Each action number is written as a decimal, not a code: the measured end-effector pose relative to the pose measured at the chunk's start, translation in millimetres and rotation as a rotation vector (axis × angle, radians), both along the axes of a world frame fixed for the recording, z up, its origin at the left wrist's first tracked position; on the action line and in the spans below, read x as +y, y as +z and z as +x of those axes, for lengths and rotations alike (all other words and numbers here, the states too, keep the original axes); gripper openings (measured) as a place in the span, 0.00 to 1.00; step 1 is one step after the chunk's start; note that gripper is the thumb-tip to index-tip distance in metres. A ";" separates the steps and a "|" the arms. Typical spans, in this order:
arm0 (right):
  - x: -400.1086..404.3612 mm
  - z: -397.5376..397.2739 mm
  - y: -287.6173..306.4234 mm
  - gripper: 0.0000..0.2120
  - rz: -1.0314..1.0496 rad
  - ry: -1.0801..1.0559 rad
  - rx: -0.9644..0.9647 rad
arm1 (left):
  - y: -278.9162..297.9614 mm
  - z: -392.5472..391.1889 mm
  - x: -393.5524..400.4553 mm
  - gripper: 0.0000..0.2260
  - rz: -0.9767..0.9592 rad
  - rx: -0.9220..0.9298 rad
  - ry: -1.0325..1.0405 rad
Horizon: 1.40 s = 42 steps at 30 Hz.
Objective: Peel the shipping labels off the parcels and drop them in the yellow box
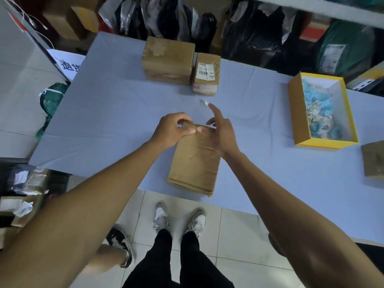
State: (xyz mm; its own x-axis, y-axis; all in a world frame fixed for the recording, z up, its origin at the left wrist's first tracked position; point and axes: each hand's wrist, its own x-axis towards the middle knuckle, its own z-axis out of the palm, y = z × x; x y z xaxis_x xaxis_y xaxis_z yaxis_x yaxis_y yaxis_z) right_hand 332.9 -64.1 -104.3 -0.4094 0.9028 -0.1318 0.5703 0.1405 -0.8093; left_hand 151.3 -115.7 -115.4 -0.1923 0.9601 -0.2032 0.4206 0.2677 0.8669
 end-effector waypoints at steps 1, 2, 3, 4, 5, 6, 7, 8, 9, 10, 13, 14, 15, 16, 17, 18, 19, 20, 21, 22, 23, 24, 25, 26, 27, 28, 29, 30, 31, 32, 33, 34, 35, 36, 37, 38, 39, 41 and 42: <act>-2.0 5.4 2.2 0.43 0.009 0.041 -0.007 | 2.9 0.2 -5.0 0.26 -0.022 -0.006 -0.019; -3.8 12.5 3.0 0.48 0.017 0.086 -0.037 | 6.7 -1.5 -12.1 0.37 -0.061 0.005 -0.053; -5.8 20.1 4.3 0.54 0.023 0.132 -0.080 | 9.4 -4.3 -19.5 0.46 -0.096 0.036 -0.107; -8.3 27.3 5.4 0.58 0.034 0.178 -0.124 | 12.0 -6.6 -26.6 0.53 -0.126 0.086 -0.184; -11.2 32.9 5.1 0.62 0.051 0.220 -0.173 | 13.9 -7.5 -32.0 0.58 -0.146 0.142 -0.267; -14.8 36.6 4.2 0.64 0.078 0.259 -0.220 | 16.5 -6.3 -36.0 0.62 -0.156 0.199 -0.348; -19.5 37.5 2.5 0.65 0.105 0.295 -0.264 | 17.6 -4.1 -38.4 0.65 -0.162 0.256 -0.411; -25.1 36.0 0.4 0.66 0.125 0.321 -0.301 | 18.4 -1.2 -39.6 0.67 -0.164 0.304 -0.453; -30.9 33.0 -1.3 0.67 0.137 0.338 -0.328 | 17.0 1.0 -39.2 0.68 -0.162 0.342 -0.479; -35.8 29.8 -2.4 0.67 0.145 0.345 -0.349 | 16.1 2.0 -38.1 0.68 -0.152 0.365 -0.490; -40.3 24.7 -1.3 0.67 0.167 0.319 -0.358 | 12.5 0.7 -32.9 0.65 -0.074 0.356 -0.469; -38.6 24.0 -1.2 0.65 0.160 0.302 -0.349 | 12.4 0.0 -30.3 0.62 -0.045 0.345 -0.456; -36.3 23.1 0.5 0.63 0.146 0.280 -0.336 | 12.9 -0.6 -26.4 0.59 -0.023 0.339 -0.440; -32.4 22.1 0.1 0.60 0.124 0.251 -0.311 | 13.8 -1.3 -20.8 0.54 -0.012 0.335 -0.417; -27.2 21.4 -0.7 0.56 0.096 0.217 -0.274 | 14.3 -1.4 -13.1 0.48 -0.013 0.333 -0.387; -21.0 20.5 -1.0 0.52 0.071 0.182 -0.231 | 14.3 -1.2 -3.8 0.42 -0.015 0.336 -0.352; -14.2 19.5 -1.5 0.47 0.057 0.151 -0.188 | 13.6 -0.7 5.6 0.37 -0.017 0.330 -0.311; -7.7 18.3 -1.6 0.43 0.058 0.125 -0.145 | 12.4 0.4 14.2 0.32 -0.018 0.302 -0.262; -1.6 16.6 -1.5 0.39 0.061 0.097 -0.103 | 9.8 1.9 20.9 0.28 -0.010 0.259 -0.209; 3.7 14.7 -2.0 0.36 0.054 0.069 -0.061 | 5.4 3.1 25.3 0.25 0.007 0.218 -0.155; 7.4 12.6 -1.0 0.34 0.036 0.050 -0.020 | 1.8 4.0 26.9 0.23 0.028 0.187 -0.106; 9.4 11.4 1.7 0.34 0.014 0.044 0.011 | -0.2 4.4 25.7 0.21 0.048 0.168 -0.074; 9.5 12.6 5.1 0.36 -0.005 0.059 0.032 | -0.2 4.4 22.0 0.21 0.067 0.158 -0.075; 8.7 16.5 8.2 0.41 -0.015 0.098 0.038 | 2.0 3.9 17.4 0.25 0.072 0.170 -0.117; 7.5 23.6 11.2 0.47 -0.026 0.152 0.036 | 6.3 3.5 12.1 0.33 0.045 0.213 -0.197; 5.0 32.9 13.2 0.54 -0.034 0.209 0.022 | 10.7 4.0 6.4 0.42 0.000 0.278 -0.295; 1.9 43.0 13.9 0.60 -0.041 0.258 -0.010 | 14.6 6.4 0.8 0.51 -0.036 0.365 -0.385; -1.6 52.4 13.9 0.65 -0.055 0.294 -0.048 | 17.7 10.5 -3.1 0.57 -0.047 0.468 -0.457; -5.0 60.0 12.8 0.68 -0.078 0.320 -0.083 | 19.4 16.2 -6.0 0.62 -0.036 0.569 -0.509; -7.7 65.6 9.9 0.69 -0.098 0.340 -0.111 | 19.2 22.9 -7.8 0.65 -0.016 0.645 -0.544; -9.3 68.7 7.0 0.70 -0.102 0.361 -0.134 | 17.1 29.4 -8.4 0.67 0.006 0.701 -0.559; -10.0 69.6 3.8 0.71 -0.088 0.378 -0.159 | 14.1 34.9 -7.9 0.68 0.028 0.744 -0.558; -9.7 69.5 0.4 0.71 -0.067 0.389 -0.180 | 10.5 38.5 -6.7 0.69 0.052 0.780 -0.548; -9.0 68.3 -1.4 0.71 -0.050 0.392 -0.192 | 6.8 39.8 -4.9 0.69 0.082 0.802 -0.536; -7.4 67.3 -3.4 0.71 -0.042 0.384 -0.191 | 3.0 39.5 -3.3 0.68 0.110 0.806 -0.524; -6.3 66.6 -5.5 0.70 -0.034 0.374 -0.181 | 0.1 39.0 -2.3 0.66 0.134 0.789 -0.510; -4.7 66.1 -7.8 0.69 -0.024 0.360 -0.165 | -1.1 38.7 -1.1 0.64 0.146 0.758 -0.492; 0.0 66.2 -12.6 0.65 -0.003 0.319 -0.132 | 1.8 40.2 3.5 0.57 0.129 0.679 -0.446; 3.2 66.4 -14.5 0.63 0.013 0.294 -0.111 | 3.6 41.1 7.6 0.52 0.106 0.635 -0.417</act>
